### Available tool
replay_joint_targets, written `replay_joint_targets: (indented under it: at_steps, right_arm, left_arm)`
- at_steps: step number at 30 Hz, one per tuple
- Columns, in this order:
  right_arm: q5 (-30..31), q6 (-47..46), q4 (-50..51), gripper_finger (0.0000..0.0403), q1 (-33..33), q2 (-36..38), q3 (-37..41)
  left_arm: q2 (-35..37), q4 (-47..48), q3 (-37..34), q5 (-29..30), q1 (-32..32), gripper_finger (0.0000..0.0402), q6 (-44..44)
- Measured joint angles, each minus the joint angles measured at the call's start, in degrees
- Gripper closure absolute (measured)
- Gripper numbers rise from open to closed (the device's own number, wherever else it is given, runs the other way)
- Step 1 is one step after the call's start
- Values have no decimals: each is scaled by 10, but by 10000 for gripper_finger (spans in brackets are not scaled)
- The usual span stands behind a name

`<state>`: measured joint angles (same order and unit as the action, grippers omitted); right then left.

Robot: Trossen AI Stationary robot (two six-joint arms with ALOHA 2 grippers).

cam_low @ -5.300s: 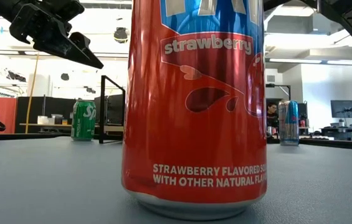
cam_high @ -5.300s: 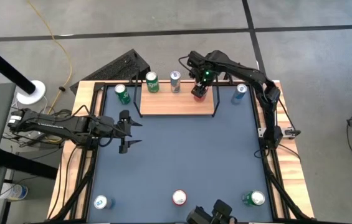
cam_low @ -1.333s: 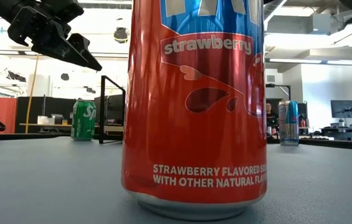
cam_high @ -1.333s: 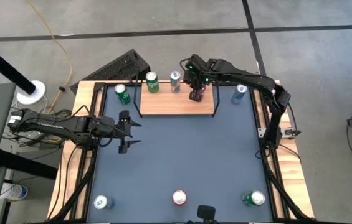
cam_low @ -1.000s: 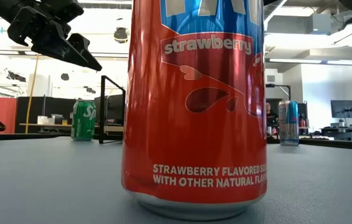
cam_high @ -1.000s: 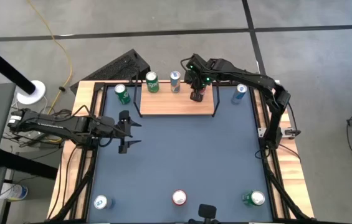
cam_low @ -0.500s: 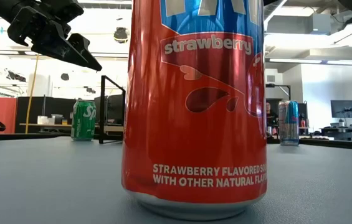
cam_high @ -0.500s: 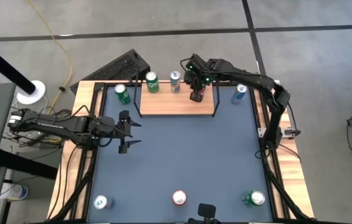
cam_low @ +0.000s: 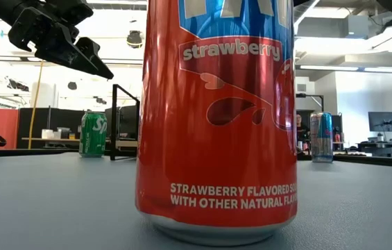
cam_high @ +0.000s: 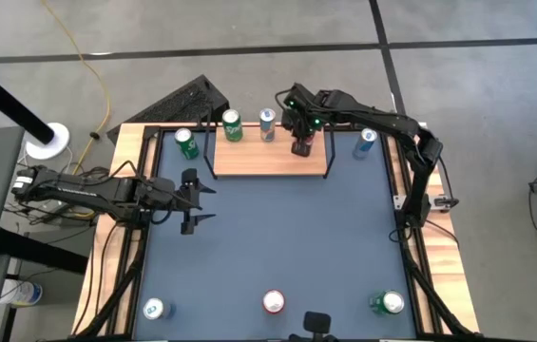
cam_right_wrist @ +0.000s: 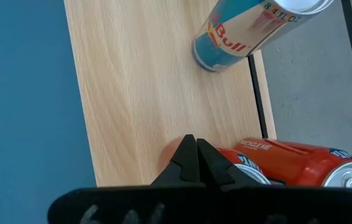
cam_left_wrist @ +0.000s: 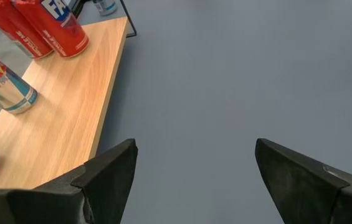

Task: Place canned beverage on shelf
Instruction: Put the top orange soda can on the shelf aligned with the other orange soda can, then put the top green soda can on the shelf aligned with the other green soda can

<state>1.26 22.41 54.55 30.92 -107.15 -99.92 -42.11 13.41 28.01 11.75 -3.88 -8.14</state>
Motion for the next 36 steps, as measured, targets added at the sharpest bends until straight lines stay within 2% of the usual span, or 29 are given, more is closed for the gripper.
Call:
replay_joint_targets:
  at_steps: [25, 32, 36]
  right_arm:
    - [4, 1, 16, 403, 22, 0, 0]
    - [4, 14, 2, 403, 8, 5, -3]
    - [4, 3, 39, 403, -5, 6, -27]
  left_arm:
    - [0, 0, 0, 0, 0, 86, 0]
    - [0, 0, 0, 0, 0, 86, 0]
    - [0, 0, 0, 0, 0, 86, 0]
